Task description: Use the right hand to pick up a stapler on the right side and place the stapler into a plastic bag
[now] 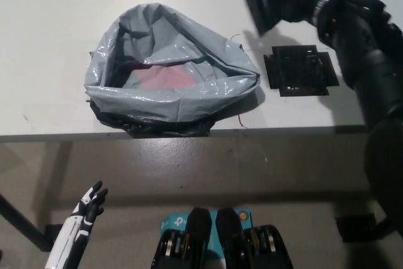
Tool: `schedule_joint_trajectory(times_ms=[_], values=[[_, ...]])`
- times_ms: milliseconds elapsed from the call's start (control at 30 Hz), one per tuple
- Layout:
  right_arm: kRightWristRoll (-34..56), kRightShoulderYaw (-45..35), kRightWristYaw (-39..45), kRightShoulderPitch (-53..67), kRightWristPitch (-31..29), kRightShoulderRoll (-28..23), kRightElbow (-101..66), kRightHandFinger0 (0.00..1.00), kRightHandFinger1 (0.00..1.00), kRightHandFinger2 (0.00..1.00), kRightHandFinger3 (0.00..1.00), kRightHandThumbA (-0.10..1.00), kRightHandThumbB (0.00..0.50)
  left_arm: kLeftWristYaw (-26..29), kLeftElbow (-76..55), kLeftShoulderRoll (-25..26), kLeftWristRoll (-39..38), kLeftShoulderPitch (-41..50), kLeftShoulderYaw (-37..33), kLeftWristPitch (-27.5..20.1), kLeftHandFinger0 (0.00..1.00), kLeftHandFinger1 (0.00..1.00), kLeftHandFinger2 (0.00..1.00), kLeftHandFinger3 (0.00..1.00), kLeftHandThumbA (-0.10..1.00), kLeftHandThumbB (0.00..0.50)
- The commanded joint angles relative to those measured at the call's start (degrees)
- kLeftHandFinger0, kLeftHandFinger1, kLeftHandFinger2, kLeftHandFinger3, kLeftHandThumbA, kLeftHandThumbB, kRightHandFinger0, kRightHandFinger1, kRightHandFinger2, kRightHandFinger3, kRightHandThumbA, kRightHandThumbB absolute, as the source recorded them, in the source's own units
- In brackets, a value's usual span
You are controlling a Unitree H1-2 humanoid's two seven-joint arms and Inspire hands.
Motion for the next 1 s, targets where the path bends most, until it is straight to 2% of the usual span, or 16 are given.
schedule_joint_trajectory(times_ms=[0, 67, 133, 200, 333, 433, 500, 600, 667, 733, 767, 800, 867, 900, 933, 967], values=[[-4.2, 6.1, -3.3, -6.2, -2.7, 2.7, -0.7, 0.16, 0.44, 0.73, 0.73, 0.72, 0.169, -1.2, -0.7, 1.2, 0.0, -0.4, -0.5, -0.6, 1.00, 1.00, 1.00, 1.00, 1.00, 0.000], [-7.0, 9.9, -4.9, -6.4, -5.6, 4.5, 1.0, 0.00, 0.29, 0.55, 0.53, 0.81, 0.239, -1.3, -0.2, 1.1, -0.3, -0.3, -0.8, -1.2, 1.00, 1.00, 1.00, 1.00, 1.00, 0.000], [-10.5, 14.1, -7.0, -6.3, -8.7, 6.2, 2.4, 0.00, 0.25, 0.54, 0.54, 0.84, 0.272, -1.2, -0.2, 1.0, 0.0, -0.2, -0.9, -1.3, 1.00, 1.00, 1.00, 1.00, 1.00, 0.000], [-15.3, 20.6, -10.4, -6.3, -11.2, 8.1, 3.5, 0.00, 0.27, 0.57, 0.57, 0.89, 0.299, -1.3, -0.4, 1.0, 0.0, 0.1, -1.1, -1.4, 1.00, 1.00, 1.00, 1.00, 1.00, 0.000], [-21.4, 29.8, -14.3, -5.4, -15.9, 9.8, 3.6, 0.06, 0.33, 0.60, 0.80, 0.88, 0.220, -1.4, -0.8, 1.1, 0.3, 0.2, -1.4, -0.9, 1.00, 1.00, 1.00, 1.00, 1.00, 0.000], [-24.7, 34.8, -17.8, -5.0, -19.9, 10.5, 4.4, 0.28, 0.57, 0.79, 0.71, 0.91, 0.253, -1.2, -0.9, 1.0, 0.6, -0.1, -1.6, -0.8, 1.00, 1.00, 1.00, 1.00, 1.00, 0.009], [-26.1, 37.3, -19.3, -4.9, -21.8, 10.7, 4.8, 0.32, 0.60, 0.77, 0.52, 0.92, 0.244, -1.3, -0.8, 1.1, 0.7, -0.2, -1.7, -1.1, 1.00, 1.00, 1.00, 1.00, 1.00, 0.000], [-28.5, 40.9, -21.7, -4.6, -24.5, 10.8, 4.7, 0.30, 0.57, 0.71, 0.44, 0.92, 0.241, -1.0, -0.7, 1.3, 1.3, -0.1, -1.8, -1.5, 1.00, 1.00, 1.00, 1.00, 1.00, 0.011], [-30.1, 42.8, -23.3, -4.6, -25.4, 10.6, 4.4, 0.52, 0.64, 0.66, 0.53, 0.90, 0.216, -0.9, -0.8, 1.5, 1.7, -0.3, -1.9, -1.4, 1.00, 1.00, 1.00, 1.00, 1.00, 0.017], [-31.4, 44.5, -25.9, -4.5, -26.8, 10.4, 4.2, 0.35, 0.36, 0.31, 0.26, 0.87, 0.201, -1.1, -0.6, 1.7, 1.7, -0.5, -2.0, -2.0, 1.00, 1.00, 1.00, 1.00, 1.00, 0.022], [-32.1, 45.5, -28.0, -4.5, -28.6, 10.2, 4.2, 0.08, 0.13, 0.16, 0.09, 0.86, 0.187, -0.9, -0.5, 1.8, 2.1, -0.7, -2.0, -1.9, 1.00, 1.00, 1.00, 1.00, 1.00, 0.025], [-32.7, 46.0, -29.4, -4.6, -29.4, 10.0, 4.2, 0.08, 0.13, 0.17, 0.08, 0.86, 0.188, -0.9, -0.6, 1.8, 2.2, -0.7, -2.0, -1.7, 1.00, 1.00, 1.00, 1.00, 1.00, 0.030], [-34.4, 47.8, -31.8, -4.9, -30.0, 9.7, 4.3, 0.11, 0.20, 0.27, 0.21, 0.92, 0.206, -0.9, -1.0, 1.9, 2.2, -0.9, -2.0, -0.7, 1.00, 1.00, 1.00, 1.00, 1.00, 0.031], [-35.2, 48.5, -33.4, -4.9, -30.8, 9.5, 4.2, 0.29, 0.43, 0.55, 0.49, 0.92, 0.246, -0.9, -1.0, 2.0, 2.3, -1.0, -2.1, -0.8, 1.00, 1.00, 1.00, 1.00, 1.00, 0.032], [-35.7, 49.1, -33.8, -4.9, -32.0, 9.1, 4.0, 0.62, 0.84, 0.99, 0.92, 0.94, 0.371, -0.9, -0.9, 1.9, 2.3, -1.0, -2.2, -0.8, 1.00, 1.00, 1.00, 1.00, 1.00, 0.031], [-35.6, 49.3, -33.5, -4.9, -33.1, 8.8, 3.9, 1.00, 1.00, 1.00, 1.00, 0.96, 0.377, -1.0, -1.1, 1.9, 2.3, -1.1, -2.3, -0.5, 1.00, 1.00, 1.00, 1.00, 1.00, 0.030]])
